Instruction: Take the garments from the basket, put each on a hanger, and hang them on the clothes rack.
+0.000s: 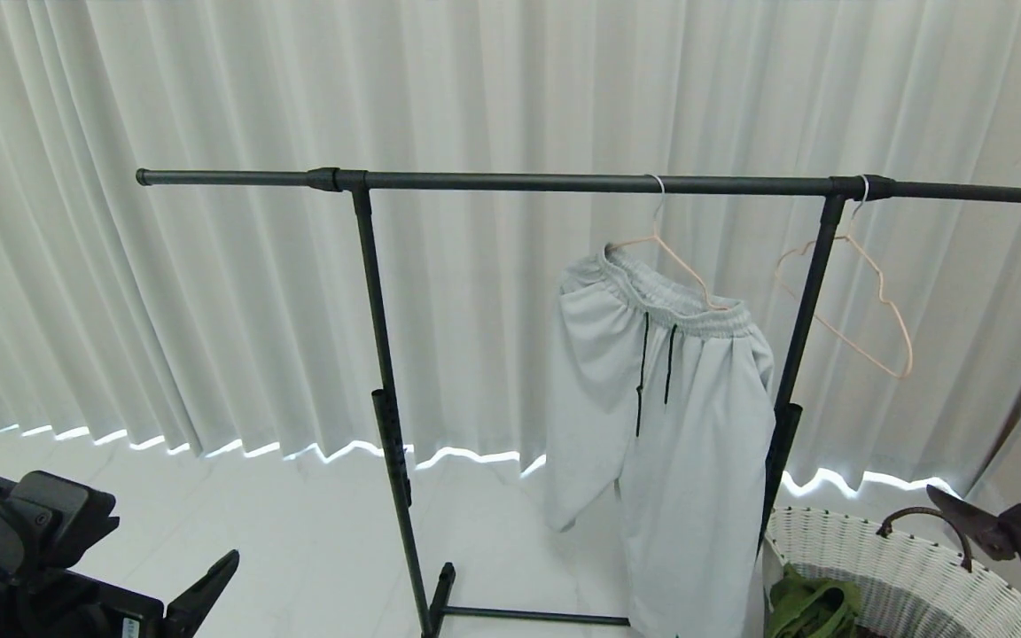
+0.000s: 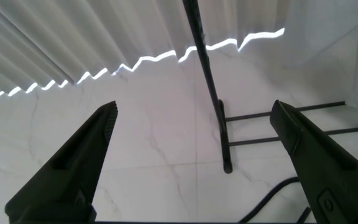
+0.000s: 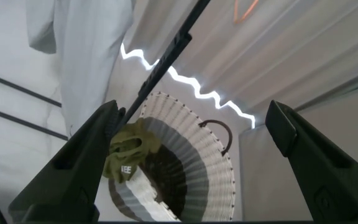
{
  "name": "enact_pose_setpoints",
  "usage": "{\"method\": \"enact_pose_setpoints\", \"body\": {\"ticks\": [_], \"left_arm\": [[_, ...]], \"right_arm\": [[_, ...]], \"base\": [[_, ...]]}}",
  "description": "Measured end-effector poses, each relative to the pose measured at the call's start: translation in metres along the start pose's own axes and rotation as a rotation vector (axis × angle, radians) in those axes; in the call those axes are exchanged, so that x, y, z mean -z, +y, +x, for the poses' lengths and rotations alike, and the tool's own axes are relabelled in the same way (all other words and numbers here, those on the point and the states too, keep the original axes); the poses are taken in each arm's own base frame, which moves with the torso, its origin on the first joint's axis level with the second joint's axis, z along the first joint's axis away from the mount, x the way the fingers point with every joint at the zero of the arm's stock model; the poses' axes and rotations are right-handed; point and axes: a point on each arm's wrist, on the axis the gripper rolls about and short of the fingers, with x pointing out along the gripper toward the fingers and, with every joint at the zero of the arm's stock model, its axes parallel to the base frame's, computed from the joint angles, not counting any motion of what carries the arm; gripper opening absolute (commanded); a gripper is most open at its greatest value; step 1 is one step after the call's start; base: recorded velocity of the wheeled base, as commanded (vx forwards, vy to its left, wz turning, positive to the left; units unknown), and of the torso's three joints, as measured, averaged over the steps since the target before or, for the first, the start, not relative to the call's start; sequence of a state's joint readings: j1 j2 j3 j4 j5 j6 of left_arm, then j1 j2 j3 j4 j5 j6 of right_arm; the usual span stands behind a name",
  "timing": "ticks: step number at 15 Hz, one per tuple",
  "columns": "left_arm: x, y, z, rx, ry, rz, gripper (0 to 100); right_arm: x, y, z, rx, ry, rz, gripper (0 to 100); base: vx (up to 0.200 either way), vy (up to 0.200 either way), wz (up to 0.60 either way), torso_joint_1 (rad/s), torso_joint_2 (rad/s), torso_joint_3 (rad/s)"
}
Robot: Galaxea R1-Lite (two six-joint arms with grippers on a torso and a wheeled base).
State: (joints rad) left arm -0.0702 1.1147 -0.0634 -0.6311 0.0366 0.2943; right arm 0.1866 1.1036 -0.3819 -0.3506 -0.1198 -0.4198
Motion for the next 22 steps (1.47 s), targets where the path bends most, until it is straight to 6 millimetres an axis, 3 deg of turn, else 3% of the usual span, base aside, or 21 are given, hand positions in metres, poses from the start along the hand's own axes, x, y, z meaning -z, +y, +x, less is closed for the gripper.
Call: {"method": "enact_pose_setpoints", "body": {"ticks": [10,15,22], "left_arm": [[0.003,-0.001,0.0,0.002,0.011,0.008,100],[0.005,-0.002,-0.001,0.005,0.018,0.008,100],[0.006,-0.005,-0.003,0.031,0.007,0.019,100]], "right_arm": [[0.005,0.0,0.001,0.051,0.047,-0.002,100],[0.019,0.005,0.006,0.048,0.118,-0.009,100],[0.049,0.017,0.004,0.006,0.231,-0.038,100]], "base": [[0.0,0.0,0.0,-0.187,0.47,0.283],[0.0,0.0,0.0,-0.035,0.1,0.063],[0.0,-0.2,0.0,0.0,0.01,0.007]]}}
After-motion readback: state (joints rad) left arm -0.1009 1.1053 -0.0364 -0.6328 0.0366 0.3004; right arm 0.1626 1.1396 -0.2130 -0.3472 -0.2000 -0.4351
